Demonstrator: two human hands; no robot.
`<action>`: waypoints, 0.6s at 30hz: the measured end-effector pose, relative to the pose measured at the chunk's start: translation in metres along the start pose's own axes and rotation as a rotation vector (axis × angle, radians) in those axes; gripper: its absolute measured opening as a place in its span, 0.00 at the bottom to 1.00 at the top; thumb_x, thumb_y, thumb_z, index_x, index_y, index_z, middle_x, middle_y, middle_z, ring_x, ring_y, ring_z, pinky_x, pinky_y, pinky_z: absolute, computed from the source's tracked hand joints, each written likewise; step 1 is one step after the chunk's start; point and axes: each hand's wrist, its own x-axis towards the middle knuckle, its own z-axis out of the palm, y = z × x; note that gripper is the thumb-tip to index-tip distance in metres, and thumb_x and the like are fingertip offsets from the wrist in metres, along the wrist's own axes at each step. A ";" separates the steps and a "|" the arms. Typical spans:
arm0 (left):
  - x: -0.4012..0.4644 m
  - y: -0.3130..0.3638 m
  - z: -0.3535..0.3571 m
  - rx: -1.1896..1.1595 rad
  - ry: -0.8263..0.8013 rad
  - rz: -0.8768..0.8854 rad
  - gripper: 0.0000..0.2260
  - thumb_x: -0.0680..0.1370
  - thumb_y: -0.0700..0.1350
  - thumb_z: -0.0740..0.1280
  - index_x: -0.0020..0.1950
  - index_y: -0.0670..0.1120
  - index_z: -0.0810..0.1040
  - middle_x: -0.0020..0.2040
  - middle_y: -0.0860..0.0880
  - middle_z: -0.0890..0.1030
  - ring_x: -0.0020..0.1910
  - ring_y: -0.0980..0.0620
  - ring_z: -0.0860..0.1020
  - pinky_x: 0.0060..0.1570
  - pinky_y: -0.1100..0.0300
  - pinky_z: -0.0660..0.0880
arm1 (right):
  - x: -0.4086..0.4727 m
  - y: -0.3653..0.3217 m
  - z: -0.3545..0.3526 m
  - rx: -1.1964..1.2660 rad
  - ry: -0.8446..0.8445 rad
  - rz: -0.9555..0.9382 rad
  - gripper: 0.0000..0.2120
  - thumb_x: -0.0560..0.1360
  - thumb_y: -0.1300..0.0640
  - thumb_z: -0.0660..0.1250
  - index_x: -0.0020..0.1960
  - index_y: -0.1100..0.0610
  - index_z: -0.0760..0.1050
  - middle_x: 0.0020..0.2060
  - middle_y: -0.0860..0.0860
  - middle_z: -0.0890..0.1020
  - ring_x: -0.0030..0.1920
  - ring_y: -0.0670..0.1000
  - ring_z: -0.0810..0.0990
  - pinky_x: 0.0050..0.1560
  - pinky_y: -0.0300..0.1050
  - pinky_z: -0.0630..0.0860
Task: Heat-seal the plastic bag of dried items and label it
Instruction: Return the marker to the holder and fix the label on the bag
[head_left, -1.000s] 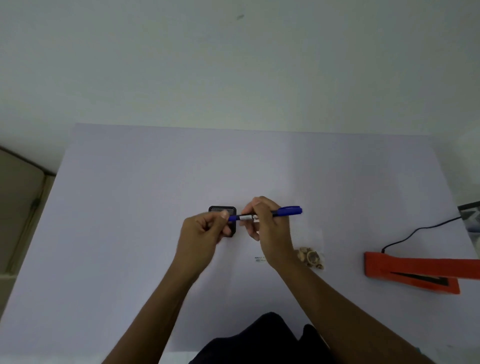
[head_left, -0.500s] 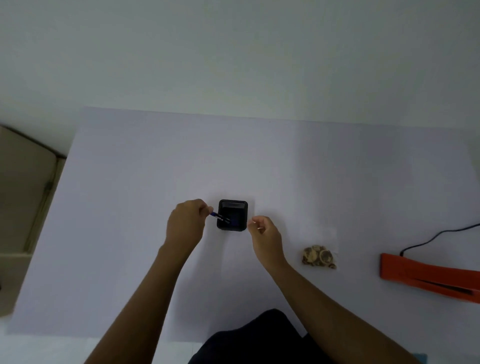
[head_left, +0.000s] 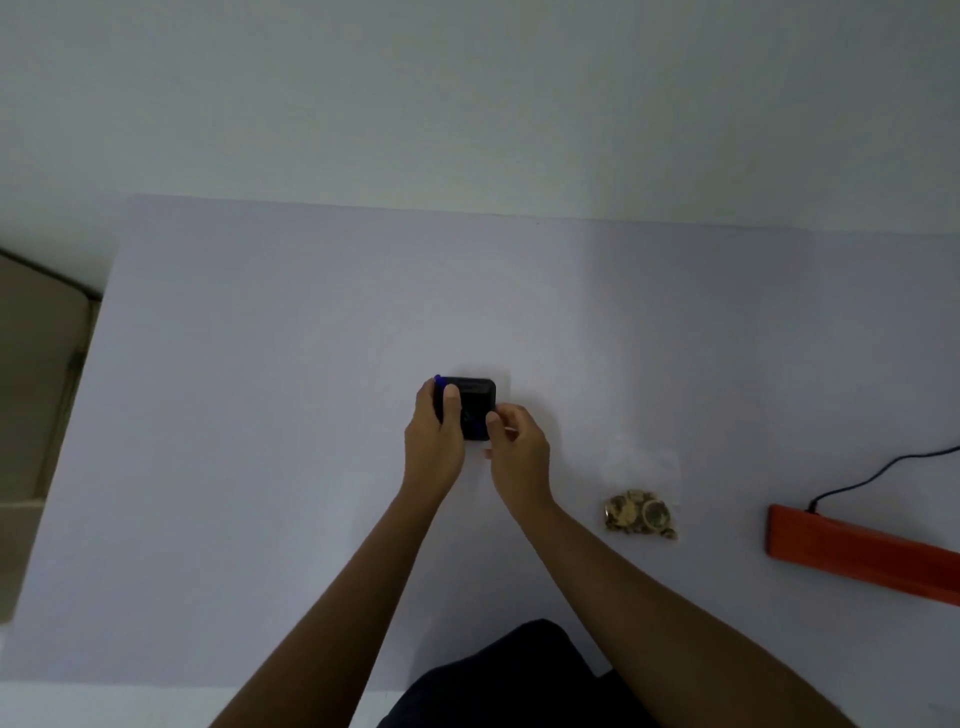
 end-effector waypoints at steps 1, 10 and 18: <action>0.009 0.004 0.001 0.002 -0.011 0.018 0.15 0.84 0.54 0.53 0.64 0.48 0.72 0.53 0.54 0.77 0.47 0.61 0.76 0.39 0.78 0.70 | 0.009 -0.006 0.002 -0.003 0.003 -0.004 0.06 0.81 0.53 0.64 0.54 0.52 0.78 0.47 0.51 0.84 0.48 0.53 0.84 0.50 0.59 0.82; 0.107 0.059 0.015 0.043 -0.076 0.066 0.17 0.84 0.53 0.53 0.59 0.42 0.72 0.52 0.48 0.78 0.47 0.52 0.76 0.36 0.69 0.68 | 0.101 -0.070 0.007 -0.095 0.039 -0.108 0.14 0.83 0.59 0.57 0.52 0.63 0.80 0.45 0.57 0.82 0.45 0.57 0.81 0.47 0.53 0.80; 0.111 0.071 0.017 0.086 -0.065 0.046 0.21 0.85 0.53 0.53 0.70 0.39 0.66 0.63 0.42 0.75 0.58 0.47 0.75 0.41 0.80 0.68 | 0.118 -0.072 -0.002 -0.122 0.000 -0.114 0.14 0.83 0.57 0.56 0.56 0.61 0.80 0.45 0.53 0.80 0.47 0.56 0.80 0.51 0.60 0.81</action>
